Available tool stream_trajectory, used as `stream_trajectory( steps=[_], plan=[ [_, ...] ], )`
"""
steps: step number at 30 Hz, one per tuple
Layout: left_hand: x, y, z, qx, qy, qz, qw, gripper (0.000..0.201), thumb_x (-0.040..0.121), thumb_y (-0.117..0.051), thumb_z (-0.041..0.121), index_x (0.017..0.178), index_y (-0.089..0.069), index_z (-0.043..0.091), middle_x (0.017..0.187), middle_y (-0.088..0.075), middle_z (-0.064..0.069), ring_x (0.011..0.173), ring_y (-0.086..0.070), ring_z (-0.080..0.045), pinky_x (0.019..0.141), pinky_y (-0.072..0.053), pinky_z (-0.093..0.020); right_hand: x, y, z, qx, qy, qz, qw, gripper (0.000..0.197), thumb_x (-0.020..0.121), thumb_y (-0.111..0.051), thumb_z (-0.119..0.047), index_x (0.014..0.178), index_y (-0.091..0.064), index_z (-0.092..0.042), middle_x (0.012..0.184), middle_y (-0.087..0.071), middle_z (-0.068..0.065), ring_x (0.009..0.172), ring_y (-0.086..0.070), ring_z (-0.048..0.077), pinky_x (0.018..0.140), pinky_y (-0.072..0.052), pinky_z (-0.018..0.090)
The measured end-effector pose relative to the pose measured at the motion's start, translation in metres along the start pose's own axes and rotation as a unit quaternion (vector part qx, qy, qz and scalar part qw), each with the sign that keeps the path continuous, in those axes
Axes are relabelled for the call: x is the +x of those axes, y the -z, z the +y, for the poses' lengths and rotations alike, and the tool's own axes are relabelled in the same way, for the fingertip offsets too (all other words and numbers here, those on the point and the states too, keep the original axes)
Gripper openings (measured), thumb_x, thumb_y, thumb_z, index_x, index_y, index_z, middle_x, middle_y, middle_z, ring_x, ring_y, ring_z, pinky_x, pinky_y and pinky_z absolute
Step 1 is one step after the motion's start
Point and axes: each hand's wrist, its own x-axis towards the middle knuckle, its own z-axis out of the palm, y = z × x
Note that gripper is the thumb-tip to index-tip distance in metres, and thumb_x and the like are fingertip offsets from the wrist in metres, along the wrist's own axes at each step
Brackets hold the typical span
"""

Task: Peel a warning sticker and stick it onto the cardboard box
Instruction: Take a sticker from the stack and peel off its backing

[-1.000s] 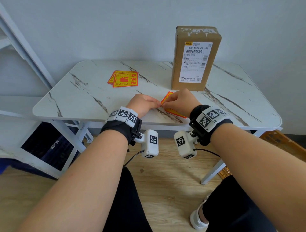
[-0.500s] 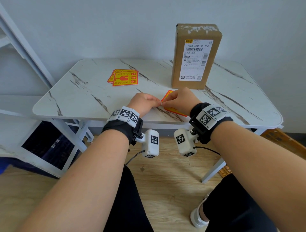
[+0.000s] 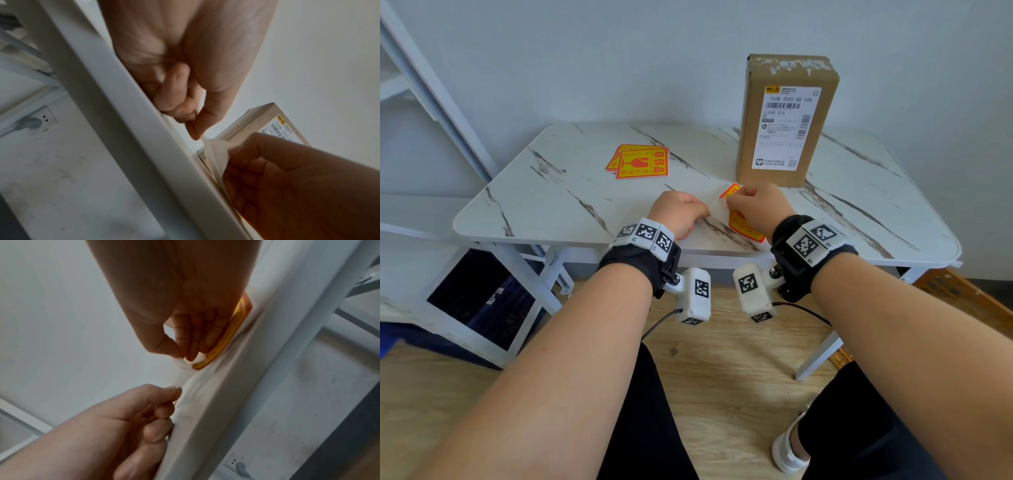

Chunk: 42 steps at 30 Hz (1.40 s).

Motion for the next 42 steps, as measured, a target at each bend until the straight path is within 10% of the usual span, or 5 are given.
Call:
stream_trajectory(
  steps=[7,13,24,28,42],
  plan=[
    [0.004,0.001,0.007,0.022,0.019,0.067,0.997,0.017,0.089,-0.044,0.015,0.073,-0.047,0.011,0.055,-0.048,-0.010,0.039,-0.039,-0.024,0.044,-0.034,-0.022,-0.004,0.010,0.001,0.133,-0.025,0.074,0.988,0.028,0.082,-0.056,-0.015,0.055,-0.047,-0.015,0.059,-0.058,0.003,0.072,-0.063,0.027,0.085,-0.056,0.050],
    [0.007,0.025,0.012,0.011,0.054,0.134,0.989,0.038,0.099,-0.035,0.025,0.131,-0.051,0.013,0.070,-0.058,-0.010,0.047,-0.049,-0.020,0.048,-0.043,-0.025,-0.007,0.014,-0.007,0.179,-0.030,0.110,0.977,0.024,0.083,-0.054,-0.012,0.059,-0.051,-0.014,0.069,-0.066,0.008,0.072,-0.073,0.028,0.083,-0.059,0.050],
    [0.015,0.070,-0.014,-0.099,0.143,0.215,0.961,0.032,0.100,-0.034,0.018,0.125,-0.046,0.002,0.062,-0.057,-0.017,0.053,-0.060,-0.030,0.083,-0.059,-0.048,-0.009,0.019,-0.022,0.164,-0.037,0.213,0.963,0.024,0.086,-0.055,-0.012,0.066,-0.042,-0.014,0.096,-0.070,0.023,0.073,-0.073,0.033,0.070,-0.062,0.050],
    [0.011,0.080,-0.023,-0.086,0.169,0.226,0.955,0.026,0.097,-0.048,0.008,0.121,-0.050,-0.002,0.065,-0.061,-0.007,0.062,-0.072,-0.026,0.050,-0.058,-0.027,-0.009,0.019,-0.027,0.161,-0.039,0.230,0.959,0.020,0.083,-0.052,-0.014,0.067,-0.041,-0.016,0.100,-0.070,0.023,0.075,-0.073,0.035,0.073,-0.061,0.051],
    [0.013,0.055,0.005,-0.188,0.125,0.149,0.963,0.044,0.101,-0.033,0.003,0.143,-0.043,0.013,0.129,-0.057,-0.023,0.063,-0.060,-0.030,0.073,-0.058,-0.046,-0.015,0.010,-0.042,0.186,-0.006,0.213,0.959,0.016,0.076,-0.052,-0.018,0.064,-0.043,-0.017,0.092,-0.071,0.024,0.080,-0.073,0.037,0.072,-0.060,0.054]
  ],
)
